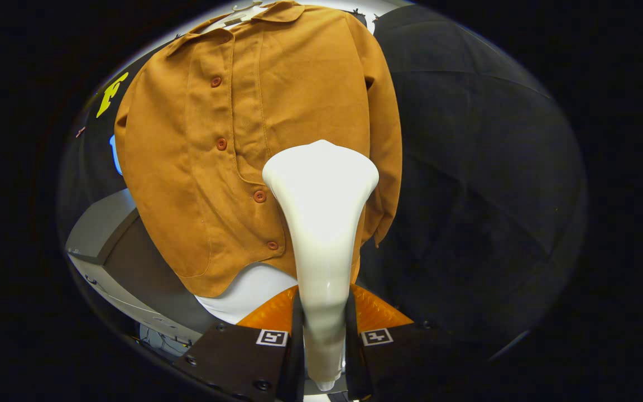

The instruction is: Iron the clothes twice with a garment steamer, once on the left side and once on the right side.

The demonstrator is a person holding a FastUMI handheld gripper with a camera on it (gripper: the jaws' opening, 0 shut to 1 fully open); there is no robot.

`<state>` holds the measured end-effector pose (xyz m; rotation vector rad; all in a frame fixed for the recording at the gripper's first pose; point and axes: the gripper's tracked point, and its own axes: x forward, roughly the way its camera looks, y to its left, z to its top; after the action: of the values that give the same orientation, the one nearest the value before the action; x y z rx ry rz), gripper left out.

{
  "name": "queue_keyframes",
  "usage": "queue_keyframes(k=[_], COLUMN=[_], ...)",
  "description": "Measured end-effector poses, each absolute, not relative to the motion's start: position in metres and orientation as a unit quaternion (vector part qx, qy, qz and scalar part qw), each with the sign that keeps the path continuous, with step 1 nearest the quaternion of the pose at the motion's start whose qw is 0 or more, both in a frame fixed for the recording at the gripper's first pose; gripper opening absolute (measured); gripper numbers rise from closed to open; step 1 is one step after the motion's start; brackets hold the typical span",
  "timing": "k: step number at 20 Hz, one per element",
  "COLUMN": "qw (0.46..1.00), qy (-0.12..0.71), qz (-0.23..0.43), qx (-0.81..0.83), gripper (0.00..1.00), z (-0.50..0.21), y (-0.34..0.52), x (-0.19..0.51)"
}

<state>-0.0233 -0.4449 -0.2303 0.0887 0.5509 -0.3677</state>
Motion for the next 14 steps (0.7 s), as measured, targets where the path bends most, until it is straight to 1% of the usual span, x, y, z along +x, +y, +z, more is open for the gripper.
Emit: queue_keyframes(k=[5, 14], qw=[0.956, 0.984], qy=[0.225, 0.104], qz=[-0.183, -0.144], qx=[0.031, -0.014], gripper=[0.33, 0.32], z=[-0.183, -0.061], y=[-0.43, -0.372], x=[-0.023, 0.006])
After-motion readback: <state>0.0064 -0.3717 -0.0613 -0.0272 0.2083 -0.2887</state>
